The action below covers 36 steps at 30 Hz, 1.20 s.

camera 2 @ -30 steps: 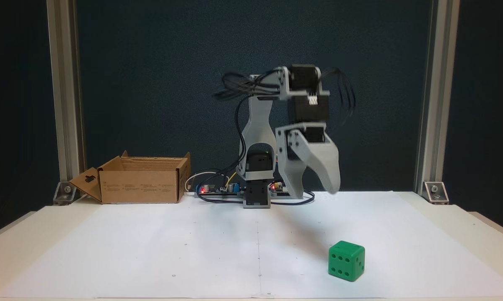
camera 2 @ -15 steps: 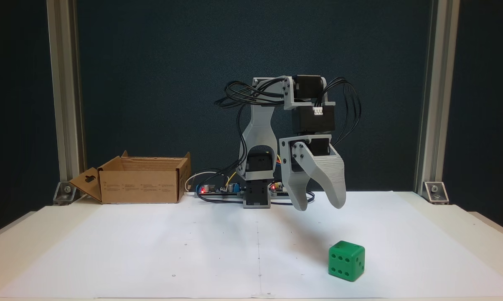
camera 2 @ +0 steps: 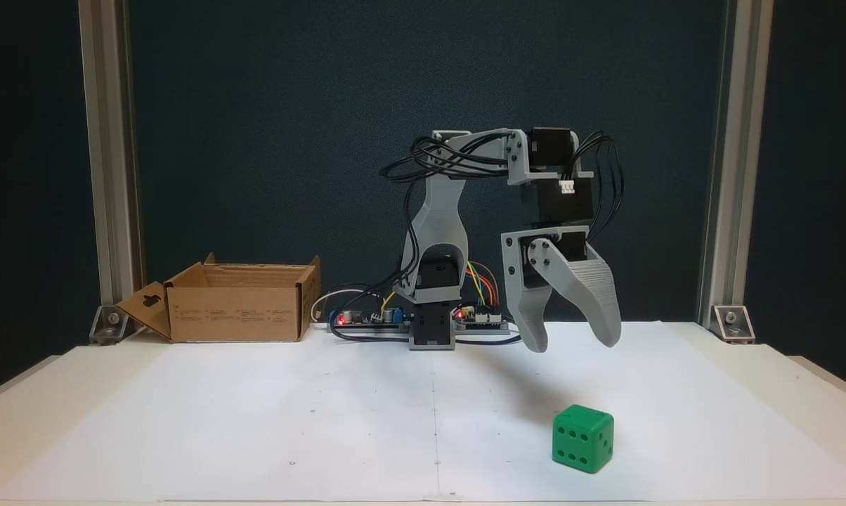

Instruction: Grasp a green dice and put it in the bin.

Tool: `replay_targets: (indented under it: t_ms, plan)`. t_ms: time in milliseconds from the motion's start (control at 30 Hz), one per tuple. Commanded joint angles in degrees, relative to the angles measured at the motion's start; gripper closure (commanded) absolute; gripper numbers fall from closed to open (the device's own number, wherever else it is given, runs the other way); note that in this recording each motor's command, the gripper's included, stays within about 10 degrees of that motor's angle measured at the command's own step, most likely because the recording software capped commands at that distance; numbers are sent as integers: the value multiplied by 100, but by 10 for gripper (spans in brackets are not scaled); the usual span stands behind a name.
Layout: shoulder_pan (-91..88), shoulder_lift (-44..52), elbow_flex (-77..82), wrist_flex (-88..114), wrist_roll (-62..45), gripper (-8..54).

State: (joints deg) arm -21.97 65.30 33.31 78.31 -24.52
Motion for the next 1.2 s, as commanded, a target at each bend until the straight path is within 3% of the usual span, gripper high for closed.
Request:
replay_targets:
  t_ms: [0,633,1167]
  plan:
    - [-44,-26,-308,-316,-422,43]
    - [53,-123,-343,-519,-650,60]
    - [167,-536,-343,-527,-650,20]
